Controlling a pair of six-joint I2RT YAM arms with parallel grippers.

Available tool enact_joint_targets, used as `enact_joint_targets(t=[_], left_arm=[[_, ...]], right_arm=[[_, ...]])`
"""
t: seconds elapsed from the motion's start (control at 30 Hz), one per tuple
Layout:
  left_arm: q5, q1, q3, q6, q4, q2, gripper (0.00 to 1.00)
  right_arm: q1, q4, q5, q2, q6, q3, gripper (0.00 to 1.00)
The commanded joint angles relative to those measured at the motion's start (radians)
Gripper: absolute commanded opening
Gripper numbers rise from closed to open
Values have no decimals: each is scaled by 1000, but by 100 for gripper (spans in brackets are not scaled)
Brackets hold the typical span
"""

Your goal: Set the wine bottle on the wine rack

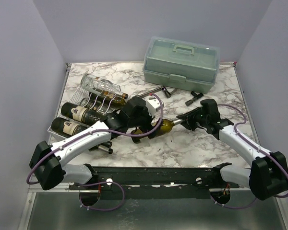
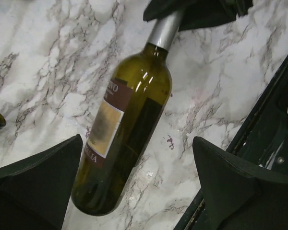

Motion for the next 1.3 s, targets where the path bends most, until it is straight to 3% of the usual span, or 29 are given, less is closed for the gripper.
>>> enact_joint_targets(t=[0.0,0.3,0.63,0.83,1.0,1.07,1.17,1.27], left_arm=[[-126,-94,-43,117,27,66,99],[-260,-170,-90,169,96,136,99],[-286,-196,-144,190,260,189,99],[-376,-200,-119,168,309,266,98],[-367,-204,-128,179,329,289,94],[-370,-207,-129,181,329,293,88],[-393,-207,-126,204,329,297,69],[-410,-207,-126,222,329,301,47]], right_arm=[[-1,-13,-26,-55,38,24,1],[-1,-31,-57,-103,29,-6,1],[-1,-60,-84,-140,21,-24,1],[-1,-68,-100,-164,18,-36,1],[-2,-102,-94,-196,5,-52,1],[-1,-97,-102,-212,-14,-67,1],[-1,-122,-99,-231,-60,-68,3],[-1,-174,-93,-248,-129,-51,20]])
